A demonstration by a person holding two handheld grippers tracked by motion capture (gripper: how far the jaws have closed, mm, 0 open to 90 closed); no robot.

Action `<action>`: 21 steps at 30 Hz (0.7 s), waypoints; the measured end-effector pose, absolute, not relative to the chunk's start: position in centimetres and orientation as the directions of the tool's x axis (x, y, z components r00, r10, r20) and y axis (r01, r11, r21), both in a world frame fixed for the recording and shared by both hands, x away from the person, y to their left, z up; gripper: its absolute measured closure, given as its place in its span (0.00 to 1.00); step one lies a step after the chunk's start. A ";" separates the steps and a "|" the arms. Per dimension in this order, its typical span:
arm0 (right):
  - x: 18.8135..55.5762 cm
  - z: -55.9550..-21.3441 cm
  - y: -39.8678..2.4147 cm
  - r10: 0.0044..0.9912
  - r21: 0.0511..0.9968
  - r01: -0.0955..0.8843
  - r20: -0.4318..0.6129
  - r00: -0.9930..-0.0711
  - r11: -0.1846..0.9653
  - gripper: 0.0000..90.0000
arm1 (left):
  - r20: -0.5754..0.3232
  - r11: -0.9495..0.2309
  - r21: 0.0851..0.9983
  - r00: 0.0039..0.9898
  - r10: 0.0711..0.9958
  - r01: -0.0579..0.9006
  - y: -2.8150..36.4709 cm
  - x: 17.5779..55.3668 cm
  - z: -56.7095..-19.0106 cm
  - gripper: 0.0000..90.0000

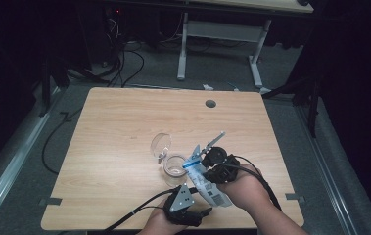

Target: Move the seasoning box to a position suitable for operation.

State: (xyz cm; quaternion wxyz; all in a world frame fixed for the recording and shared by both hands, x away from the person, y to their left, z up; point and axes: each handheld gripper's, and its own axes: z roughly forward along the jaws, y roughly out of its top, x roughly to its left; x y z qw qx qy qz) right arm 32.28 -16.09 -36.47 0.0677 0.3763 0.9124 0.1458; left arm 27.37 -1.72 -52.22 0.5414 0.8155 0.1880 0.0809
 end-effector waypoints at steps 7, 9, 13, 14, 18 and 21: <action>32.4 -36.2 -15.6 0.705 0.315 0.665 -0.018 -0.709 0.677 1.00 | -0.075 -0.372 0.897 0.911 0.405 0.239 -2.7 27.5 -52.4 0.28; 32.4 -36.2 -15.5 0.701 0.319 0.661 -0.017 -0.712 0.679 1.00 | -0.078 -0.374 0.895 0.910 0.407 0.244 -2.9 27.6 -52.5 0.32; 32.4 -36.2 -15.4 0.702 0.316 0.662 -0.019 -0.712 0.679 1.00 | -0.052 -0.382 0.898 0.914 0.403 0.219 -2.9 27.4 -52.4 0.38; 32.4 -36.1 -15.4 0.703 0.319 0.663 -0.016 -0.711 0.677 1.00 | -0.038 -0.382 0.902 0.917 0.398 0.203 -2.8 27.1 -52.3 0.44; 32.5 -36.2 -15.5 0.706 0.311 0.669 -0.011 -0.708 0.675 1.00 | -0.036 -0.385 0.901 0.918 0.395 0.201 -2.9 26.9 -52.3 0.47; 32.7 -36.3 -15.5 0.702 0.290 0.672 0.000 -0.712 0.681 1.00 | -0.028 -0.401 0.895 0.921 0.389 0.196 -2.9 26.8 -52.3 0.50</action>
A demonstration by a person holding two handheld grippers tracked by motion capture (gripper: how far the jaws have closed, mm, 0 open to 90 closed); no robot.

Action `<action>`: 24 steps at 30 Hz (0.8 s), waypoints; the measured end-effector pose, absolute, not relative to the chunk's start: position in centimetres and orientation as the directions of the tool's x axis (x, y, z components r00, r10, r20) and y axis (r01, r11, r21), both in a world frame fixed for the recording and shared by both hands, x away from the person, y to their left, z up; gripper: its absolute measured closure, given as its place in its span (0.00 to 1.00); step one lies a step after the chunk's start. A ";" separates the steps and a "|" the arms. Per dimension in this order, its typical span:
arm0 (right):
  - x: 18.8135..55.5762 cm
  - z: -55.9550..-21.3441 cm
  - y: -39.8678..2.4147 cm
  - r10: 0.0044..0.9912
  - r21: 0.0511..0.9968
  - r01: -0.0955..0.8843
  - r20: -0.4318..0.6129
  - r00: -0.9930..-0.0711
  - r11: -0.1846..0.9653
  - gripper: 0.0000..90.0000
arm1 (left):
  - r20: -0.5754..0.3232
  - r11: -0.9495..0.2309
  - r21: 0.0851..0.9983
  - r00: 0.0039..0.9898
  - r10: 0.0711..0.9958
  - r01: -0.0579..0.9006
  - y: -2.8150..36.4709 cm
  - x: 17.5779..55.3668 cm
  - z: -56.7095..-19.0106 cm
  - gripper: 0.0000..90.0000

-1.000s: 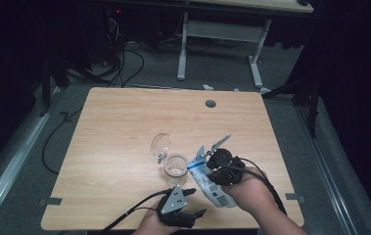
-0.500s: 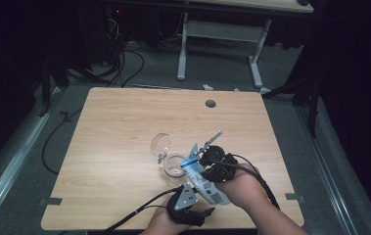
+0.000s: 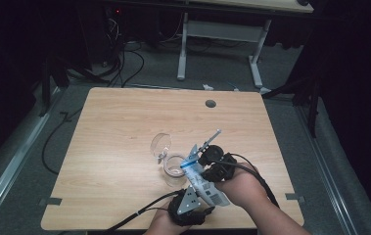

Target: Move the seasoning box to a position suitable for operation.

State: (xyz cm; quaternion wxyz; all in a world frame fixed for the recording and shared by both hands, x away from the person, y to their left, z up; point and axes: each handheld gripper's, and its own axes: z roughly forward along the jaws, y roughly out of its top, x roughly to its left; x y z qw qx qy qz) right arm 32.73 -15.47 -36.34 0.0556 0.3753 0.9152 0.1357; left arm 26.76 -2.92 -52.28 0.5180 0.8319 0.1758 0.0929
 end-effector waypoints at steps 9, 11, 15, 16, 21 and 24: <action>33.1 -36.3 -15.5 0.710 0.265 0.688 0.019 -0.704 0.675 1.00 | -0.027 -0.402 0.894 0.919 0.394 0.198 -2.8 26.6 -52.0 0.53; 33.2 -36.2 -15.4 0.715 0.258 0.695 0.025 -0.699 0.671 1.00 | -0.034 -0.398 0.895 0.920 0.391 0.202 -2.8 26.6 -52.0 0.54; 33.5 -36.2 -15.3 0.713 0.241 0.697 0.026 -0.700 0.676 0.99 | -0.038 -0.401 0.893 0.922 0.386 0.204 -2.7 26.5 -52.0 0.54; 33.5 -36.2 -15.3 0.713 0.241 0.697 0.026 -0.700 0.676 0.99 | -0.038 -0.401 0.893 0.922 0.386 0.204 -2.7 26.5 -52.0 0.54; 33.7 -36.1 -15.0 0.697 0.218 0.684 0.022 -0.717 0.696 0.99 | -0.036 -0.397 0.895 0.919 0.393 0.204 -2.7 26.5 -51.9 0.54; 33.8 -35.9 -14.8 0.694 0.212 0.681 0.017 -0.720 0.701 0.99 | -0.037 -0.396 0.894 0.917 0.398 0.208 -2.6 26.6 -51.8 0.54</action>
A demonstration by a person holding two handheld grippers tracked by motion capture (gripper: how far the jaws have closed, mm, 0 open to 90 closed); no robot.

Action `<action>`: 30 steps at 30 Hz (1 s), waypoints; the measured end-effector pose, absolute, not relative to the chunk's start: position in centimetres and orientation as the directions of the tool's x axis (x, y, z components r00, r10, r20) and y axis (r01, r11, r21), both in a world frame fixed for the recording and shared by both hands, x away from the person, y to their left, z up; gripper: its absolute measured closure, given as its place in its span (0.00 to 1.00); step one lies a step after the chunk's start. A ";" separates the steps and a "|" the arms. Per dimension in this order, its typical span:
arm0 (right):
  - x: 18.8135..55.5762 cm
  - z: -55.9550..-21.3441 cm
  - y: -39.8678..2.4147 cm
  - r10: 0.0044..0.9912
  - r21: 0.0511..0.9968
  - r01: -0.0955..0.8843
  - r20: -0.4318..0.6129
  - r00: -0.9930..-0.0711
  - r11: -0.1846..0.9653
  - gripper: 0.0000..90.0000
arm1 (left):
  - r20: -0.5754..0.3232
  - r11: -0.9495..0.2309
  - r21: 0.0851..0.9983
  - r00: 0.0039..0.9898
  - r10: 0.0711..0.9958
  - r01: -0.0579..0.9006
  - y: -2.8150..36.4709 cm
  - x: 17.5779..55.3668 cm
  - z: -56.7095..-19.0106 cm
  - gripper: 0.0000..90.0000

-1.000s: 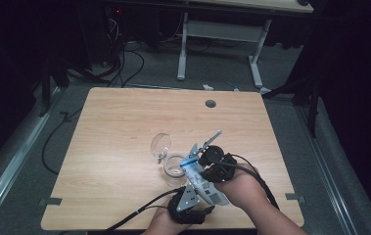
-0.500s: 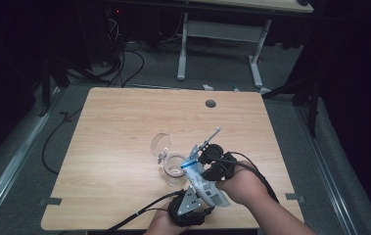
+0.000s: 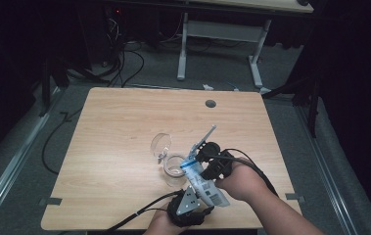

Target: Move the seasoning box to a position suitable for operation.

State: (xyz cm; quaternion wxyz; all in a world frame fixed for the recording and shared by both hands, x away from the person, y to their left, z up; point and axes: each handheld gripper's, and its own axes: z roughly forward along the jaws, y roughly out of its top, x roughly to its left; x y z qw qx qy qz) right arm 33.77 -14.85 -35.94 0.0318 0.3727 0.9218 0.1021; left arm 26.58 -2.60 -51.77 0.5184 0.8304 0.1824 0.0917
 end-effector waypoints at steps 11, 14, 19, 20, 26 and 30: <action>34.0 -35.3 -14.8 0.680 0.230 0.664 0.015 -0.733 0.711 1.00 | -0.034 -0.366 0.910 0.916 0.400 0.194 -2.3 26.4 -51.3 0.54; 34.0 -35.2 -14.7 0.680 0.234 0.663 0.013 -0.733 0.711 1.00 | -0.029 -0.362 0.913 0.916 0.401 0.188 -2.3 26.3 -51.1 0.54; 33.8 -34.8 -14.5 0.675 0.241 0.654 -0.001 -0.738 0.717 1.00 | -0.024 -0.349 0.920 0.914 0.404 0.178 -2.1 26.2 -50.8 0.53; 33.8 -34.8 -14.5 0.675 0.241 0.654 -0.001 -0.738 0.717 1.00 | -0.024 -0.349 0.920 0.914 0.404 0.178 -2.1 26.2 -50.8 0.53; 33.9 -34.5 -14.2 0.665 0.244 0.644 -0.009 -0.746 0.725 1.00 | -0.017 -0.342 0.924 0.912 0.409 0.170 -1.9 26.2 -50.6 0.53; 34.0 -34.5 -14.0 0.664 0.246 0.641 -0.017 -0.747 0.727 1.00 | -0.017 -0.340 0.925 0.911 0.412 0.171 -1.8 26.2 -50.6 0.53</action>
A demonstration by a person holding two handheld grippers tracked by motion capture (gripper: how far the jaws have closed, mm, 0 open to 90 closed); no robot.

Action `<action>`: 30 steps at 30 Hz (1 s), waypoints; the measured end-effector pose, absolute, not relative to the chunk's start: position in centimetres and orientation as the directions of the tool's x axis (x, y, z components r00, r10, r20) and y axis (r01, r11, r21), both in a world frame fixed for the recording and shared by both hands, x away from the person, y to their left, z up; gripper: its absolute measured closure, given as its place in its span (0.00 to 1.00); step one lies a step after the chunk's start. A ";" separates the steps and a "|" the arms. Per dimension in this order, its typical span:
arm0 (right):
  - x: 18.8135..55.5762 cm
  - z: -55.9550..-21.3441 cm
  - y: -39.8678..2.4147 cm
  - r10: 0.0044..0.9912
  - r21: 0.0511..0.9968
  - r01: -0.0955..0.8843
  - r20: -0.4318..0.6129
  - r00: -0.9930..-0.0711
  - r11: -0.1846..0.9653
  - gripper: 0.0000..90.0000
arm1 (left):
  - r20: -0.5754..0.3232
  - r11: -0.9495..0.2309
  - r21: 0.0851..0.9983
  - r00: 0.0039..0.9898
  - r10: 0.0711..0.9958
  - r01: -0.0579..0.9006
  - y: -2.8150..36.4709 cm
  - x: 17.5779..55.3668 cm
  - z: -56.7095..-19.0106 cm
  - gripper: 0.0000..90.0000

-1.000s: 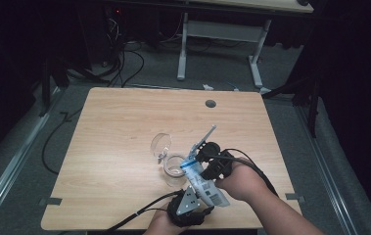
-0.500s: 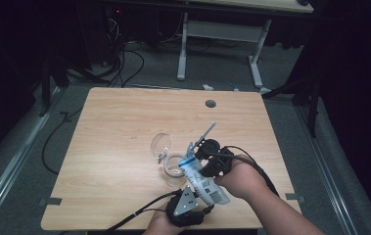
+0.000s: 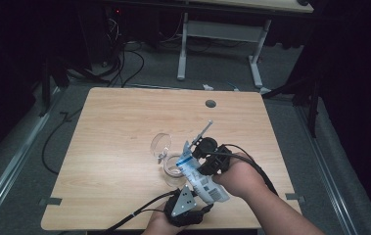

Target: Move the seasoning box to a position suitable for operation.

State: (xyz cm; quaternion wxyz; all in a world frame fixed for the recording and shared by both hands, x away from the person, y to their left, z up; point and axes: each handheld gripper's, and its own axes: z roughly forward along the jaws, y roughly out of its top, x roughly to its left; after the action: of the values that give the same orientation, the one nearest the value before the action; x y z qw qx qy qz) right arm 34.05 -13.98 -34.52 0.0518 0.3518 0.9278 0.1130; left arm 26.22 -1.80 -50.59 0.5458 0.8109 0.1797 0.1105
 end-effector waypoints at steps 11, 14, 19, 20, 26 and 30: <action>34.1 -34.4 -13.4 0.660 0.248 0.636 -0.017 -0.751 0.731 1.00 | -0.003 -0.337 0.928 0.907 0.420 0.159 -1.7 26.4 -50.8 0.52; 34.1 -34.3 -13.3 0.660 0.250 0.635 -0.021 -0.751 0.731 1.00 | -0.010 -0.334 0.928 0.906 0.423 0.166 -1.6 26.6 -50.8 0.50; 34.0 -34.2 -13.1 0.660 0.259 0.634 -0.017 -0.751 0.728 1.00 | -0.006 -0.335 0.928 0.903 0.429 0.165 -1.6 26.7 -50.8 0.51; 34.1 -34.2 -13.0 0.665 0.255 0.640 -0.015 -0.747 0.725 1.00 | 0.000 -0.334 0.929 0.901 0.434 0.161 -1.6 26.7 -50.9 0.51; 34.0 -34.1 -12.7 0.659 0.263 0.633 -0.013 -0.752 0.728 1.00 | -0.002 -0.332 0.929 0.898 0.439 0.165 -1.6 27.1 -51.1 0.46; 34.1 -34.1 -12.6 0.659 0.267 0.634 -0.006 -0.752 0.726 1.00 | 0.009 -0.341 0.926 0.894 0.448 0.161 -1.8 27.2 -51.3 0.46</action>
State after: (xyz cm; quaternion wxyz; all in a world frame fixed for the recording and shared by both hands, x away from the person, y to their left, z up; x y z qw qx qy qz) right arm 34.09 -12.56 -34.12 0.0503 0.3486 0.9275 0.1249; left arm 27.18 -1.76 -51.34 0.5424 0.8079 0.1884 0.1323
